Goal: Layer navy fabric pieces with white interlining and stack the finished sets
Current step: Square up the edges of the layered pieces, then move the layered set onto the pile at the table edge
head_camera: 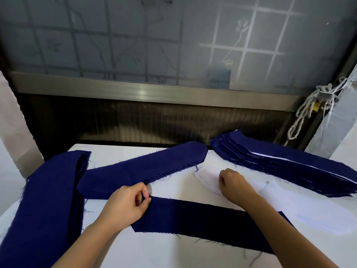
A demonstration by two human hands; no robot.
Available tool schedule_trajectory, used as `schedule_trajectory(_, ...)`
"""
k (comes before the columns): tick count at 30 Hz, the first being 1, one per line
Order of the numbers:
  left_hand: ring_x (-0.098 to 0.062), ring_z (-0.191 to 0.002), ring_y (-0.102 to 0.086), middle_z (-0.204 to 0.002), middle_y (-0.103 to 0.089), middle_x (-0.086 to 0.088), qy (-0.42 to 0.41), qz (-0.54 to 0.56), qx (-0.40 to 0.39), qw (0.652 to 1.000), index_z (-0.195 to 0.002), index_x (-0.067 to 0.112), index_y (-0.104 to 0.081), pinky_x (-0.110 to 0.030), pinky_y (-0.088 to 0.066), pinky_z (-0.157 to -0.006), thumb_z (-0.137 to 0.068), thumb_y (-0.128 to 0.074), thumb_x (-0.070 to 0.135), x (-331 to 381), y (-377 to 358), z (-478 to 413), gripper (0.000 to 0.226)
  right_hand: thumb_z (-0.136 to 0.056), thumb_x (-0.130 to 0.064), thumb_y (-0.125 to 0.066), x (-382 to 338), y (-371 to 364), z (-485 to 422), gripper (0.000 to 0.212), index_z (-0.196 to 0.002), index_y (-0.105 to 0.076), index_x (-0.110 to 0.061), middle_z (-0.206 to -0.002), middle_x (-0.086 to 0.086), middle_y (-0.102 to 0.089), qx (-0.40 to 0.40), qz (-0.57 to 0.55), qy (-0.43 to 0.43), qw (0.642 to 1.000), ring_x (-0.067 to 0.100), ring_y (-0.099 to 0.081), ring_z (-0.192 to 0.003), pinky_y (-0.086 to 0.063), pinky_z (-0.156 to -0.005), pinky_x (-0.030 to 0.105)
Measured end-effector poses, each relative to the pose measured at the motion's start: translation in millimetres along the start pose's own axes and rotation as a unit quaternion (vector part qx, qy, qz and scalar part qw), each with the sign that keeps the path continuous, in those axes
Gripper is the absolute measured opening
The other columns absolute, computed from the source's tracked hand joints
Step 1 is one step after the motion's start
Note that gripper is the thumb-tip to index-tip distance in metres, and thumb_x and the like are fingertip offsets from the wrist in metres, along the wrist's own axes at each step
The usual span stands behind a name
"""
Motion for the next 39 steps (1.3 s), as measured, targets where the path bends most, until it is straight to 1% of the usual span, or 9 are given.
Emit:
schedule_trajectory(4, -0.009, -0.059, -0.056, -0.066, -0.062, 0.014, 0.01, -0.003, -0.01, 1.0, -0.075, 0.031, -0.056, -0.015, -0.036, -0.051, -0.087, -0.07, 0.031, 0.5, 0.3, -0.1, 0.018, -0.091, -0.01, -0.046, 2.8, -1.4, 0.1, 0.013, -0.085, -0.058, -0.008, -0.09, 0.007, -0.058, 0.014, -0.023, -0.008, 1.0, 0.023, -0.056, -0.081, -0.049, -0.075, 0.033)
schedule_trajectory(13, -0.007, -0.062, -0.058, -0.067, -0.063, 0.017, 0.019, 0.001, -0.017, 1.0, -0.074, 0.032, -0.058, -0.014, -0.038, -0.052, -0.088, -0.068, 0.033, -1.6, -0.8, -1.6, 0.017, -0.089, -0.008, -0.049, 20.5, 0.1, 8.5, 0.02, -0.079, -0.063, -0.019, -0.081, -0.001, -0.064, 0.039, -0.259, -0.115, 0.958, 0.015, -0.058, -0.074, -0.044, -0.06, 0.02)
schedule_trajectory(18, -0.006, -0.063, -0.059, -0.067, -0.063, 0.016, 0.026, 0.023, -0.017, 0.999, -0.075, 0.032, -0.06, -0.014, -0.039, -0.053, -0.09, -0.067, 0.037, -1.2, -0.5, -0.4, 0.017, -0.086, -0.008, -0.054, 6.2, 20.3, 24.3, 0.018, -0.071, -0.057, -0.018, -0.08, 0.0, -0.059, 0.132, -0.285, -0.081, 0.946, 0.018, -0.054, -0.074, -0.042, -0.063, 0.024)
schedule_trajectory(22, -0.007, -0.058, -0.056, -0.063, -0.062, 0.011, 0.022, 0.044, -0.012, 0.999, -0.072, 0.029, -0.06, -0.017, -0.038, -0.052, -0.091, -0.059, 0.055, 0.4, 2.5, -1.8, 0.032, -0.082, -0.01, -0.061, -41.4, 42.7, 41.8, 0.017, -0.069, -0.054, -0.019, -0.075, -0.006, -0.056, 0.187, -0.258, -0.011, 0.948, 0.008, -0.052, -0.07, -0.042, -0.064, 0.023)
schedule_trajectory(27, -0.008, -0.059, -0.059, -0.063, -0.066, 0.003, 0.063, 0.122, -0.032, 0.99, -0.073, 0.027, -0.069, -0.028, -0.045, -0.063, -0.09, -0.022, 0.075, 3.9, 6.7, 0.8, 0.069, -0.081, -0.018, -0.057, -121.2, 29.5, 72.7, 0.012, -0.072, -0.05, -0.021, -0.074, -0.007, -0.054, 0.176, -0.149, 0.074, 0.97, 0.011, -0.049, -0.066, -0.041, -0.059, 0.024)
schedule_trajectory(31, -0.013, -0.05, -0.045, -0.052, -0.054, -0.008, 0.079, 0.249, -0.06, 0.963, -0.063, 0.013, -0.067, -0.028, -0.035, -0.059, -0.087, -0.01, 0.084, 3.2, 10.4, 2.2, 0.094, -0.058, -0.02, -0.073, -170.3, 2.1, 92.9, 0.022, -0.063, -0.052, -0.02, -0.059, -0.006, -0.05, 0.189, -0.044, 0.136, 0.972, 0.011, -0.046, -0.052, -0.038, -0.05, 0.021)
schedule_trajectory(33, -0.02, -0.055, -0.046, -0.057, -0.055, -0.014, 0.069, 0.295, -0.094, 0.949, -0.06, 0.008, -0.062, -0.034, -0.035, -0.062, -0.094, -0.025, 0.076, 5.2, 8.7, 4.0, 0.084, -0.053, -0.025, -0.078, -182.6, -7.9, 96.6, 0.026, -0.059, -0.052, -0.022, -0.056, -0.009, -0.049, 0.171, -0.026, 0.138, 0.975, 0.009, -0.048, -0.05, -0.04, -0.049, 0.019)
schedule_trajectory(36, -0.016, -0.053, -0.047, -0.056, -0.056, -0.001, 0.068, 0.293, -0.086, 0.95, -0.059, 0.011, -0.059, -0.032, -0.036, -0.058, -0.099, -0.058, 0.033, 3.1, 4.2, 1.8, 0.045, -0.06, -0.026, -0.075, -185.6, -18.8, 94.4, 0.022, -0.064, -0.054, -0.021, -0.062, -0.008, -0.051, 0.171, -0.055, 0.139, 0.974, 0.009, -0.051, -0.056, -0.043, -0.054, 0.019)
schedule_trajectory(39, -0.018, -0.057, -0.052, -0.063, -0.06, -0.004, 0.036, 0.227, -0.057, 0.971, -0.068, 0.011, -0.061, -0.038, -0.042, -0.056, -0.093, -0.063, 0.018, 2.1, 3.6, -1.6, 0.026, -0.08, -0.026, -0.059, -173.0, -23.4, 83.8, 0.024, -0.104, -0.056, -0.02, -0.099, -0.005, -0.057, 0.157, -0.095, 0.127, 0.975, 0.014, -0.055, -0.091, -0.046, -0.081, 0.026)
Point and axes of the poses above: each hand's wrist, its own z-axis away from the middle knuckle, its own y-axis out of the back of the hand, x = y × z, the point moved 2 cm from there along -z, towards the middle knuckle
